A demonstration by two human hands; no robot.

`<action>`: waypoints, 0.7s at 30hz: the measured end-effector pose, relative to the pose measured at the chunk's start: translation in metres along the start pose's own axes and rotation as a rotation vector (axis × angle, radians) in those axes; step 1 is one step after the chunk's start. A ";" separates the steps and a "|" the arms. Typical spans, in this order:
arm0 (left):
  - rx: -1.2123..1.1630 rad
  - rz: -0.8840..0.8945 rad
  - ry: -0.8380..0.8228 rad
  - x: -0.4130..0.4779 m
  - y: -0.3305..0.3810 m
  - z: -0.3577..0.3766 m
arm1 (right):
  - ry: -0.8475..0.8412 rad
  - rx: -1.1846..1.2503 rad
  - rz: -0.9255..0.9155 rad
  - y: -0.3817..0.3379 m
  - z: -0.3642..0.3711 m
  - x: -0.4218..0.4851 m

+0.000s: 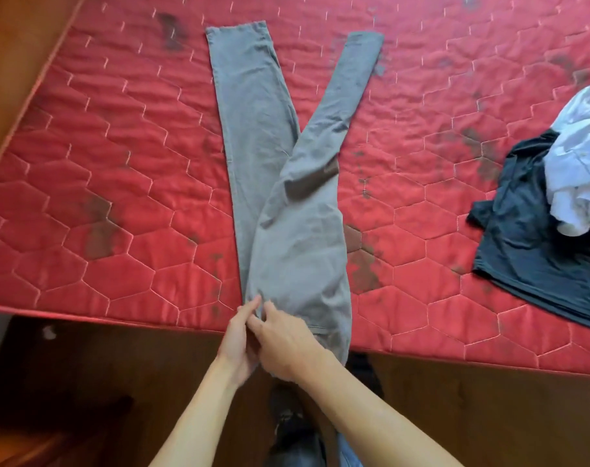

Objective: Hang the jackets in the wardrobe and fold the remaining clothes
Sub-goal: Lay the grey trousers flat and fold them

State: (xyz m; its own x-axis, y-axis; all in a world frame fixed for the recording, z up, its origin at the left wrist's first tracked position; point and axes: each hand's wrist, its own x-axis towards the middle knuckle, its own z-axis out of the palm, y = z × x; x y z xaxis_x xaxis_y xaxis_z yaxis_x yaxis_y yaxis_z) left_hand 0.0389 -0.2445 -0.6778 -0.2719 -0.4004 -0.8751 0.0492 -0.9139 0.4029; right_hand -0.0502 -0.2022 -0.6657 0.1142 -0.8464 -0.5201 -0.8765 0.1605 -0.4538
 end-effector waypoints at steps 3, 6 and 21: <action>-0.034 -0.057 0.114 0.019 -0.019 -0.024 | -0.090 0.231 -0.037 0.008 0.026 -0.017; 0.051 -0.010 0.165 0.041 -0.034 -0.042 | -0.024 0.385 0.055 0.030 0.044 -0.039; 0.622 0.010 0.181 0.050 -0.064 -0.077 | 0.273 0.676 0.650 0.133 0.040 -0.035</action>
State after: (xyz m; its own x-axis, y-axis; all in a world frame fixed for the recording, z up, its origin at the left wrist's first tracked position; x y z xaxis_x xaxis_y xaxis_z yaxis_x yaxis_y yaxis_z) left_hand 0.0966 -0.2111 -0.7678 -0.1056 -0.4630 -0.8800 -0.5299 -0.7226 0.4438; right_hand -0.1518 -0.1310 -0.7373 -0.4834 -0.5645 -0.6691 -0.2678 0.8231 -0.5009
